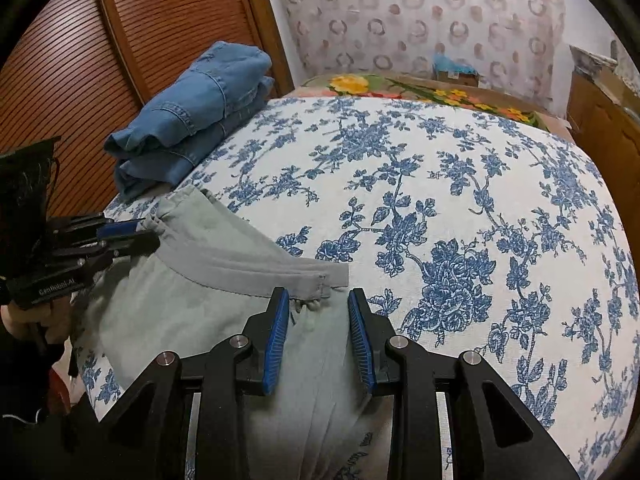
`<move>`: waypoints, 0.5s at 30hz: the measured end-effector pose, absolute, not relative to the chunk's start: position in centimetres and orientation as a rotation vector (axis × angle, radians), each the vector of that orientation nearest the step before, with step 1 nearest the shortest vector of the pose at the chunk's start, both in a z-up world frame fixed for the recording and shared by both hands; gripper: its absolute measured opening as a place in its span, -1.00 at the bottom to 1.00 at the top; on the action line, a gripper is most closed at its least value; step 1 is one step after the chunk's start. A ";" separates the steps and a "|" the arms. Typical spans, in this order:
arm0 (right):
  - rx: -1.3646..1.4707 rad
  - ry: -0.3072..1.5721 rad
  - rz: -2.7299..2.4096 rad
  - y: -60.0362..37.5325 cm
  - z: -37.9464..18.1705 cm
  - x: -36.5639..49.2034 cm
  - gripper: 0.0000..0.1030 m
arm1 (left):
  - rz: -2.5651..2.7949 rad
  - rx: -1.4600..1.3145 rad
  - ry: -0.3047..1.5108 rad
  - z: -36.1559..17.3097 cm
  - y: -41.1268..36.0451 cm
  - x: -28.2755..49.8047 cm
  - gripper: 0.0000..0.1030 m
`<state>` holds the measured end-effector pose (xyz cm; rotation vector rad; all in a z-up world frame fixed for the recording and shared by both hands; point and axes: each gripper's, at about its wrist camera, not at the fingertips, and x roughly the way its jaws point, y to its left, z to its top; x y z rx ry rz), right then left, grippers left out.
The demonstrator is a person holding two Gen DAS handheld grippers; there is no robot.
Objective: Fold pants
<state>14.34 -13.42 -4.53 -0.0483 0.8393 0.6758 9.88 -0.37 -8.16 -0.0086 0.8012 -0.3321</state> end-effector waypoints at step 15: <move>-0.019 0.724 0.582 -15.2 -3.8 12.9 -0.88 | -0.306 0.048 0.739 -6.1 -2.4 12.4 -0.70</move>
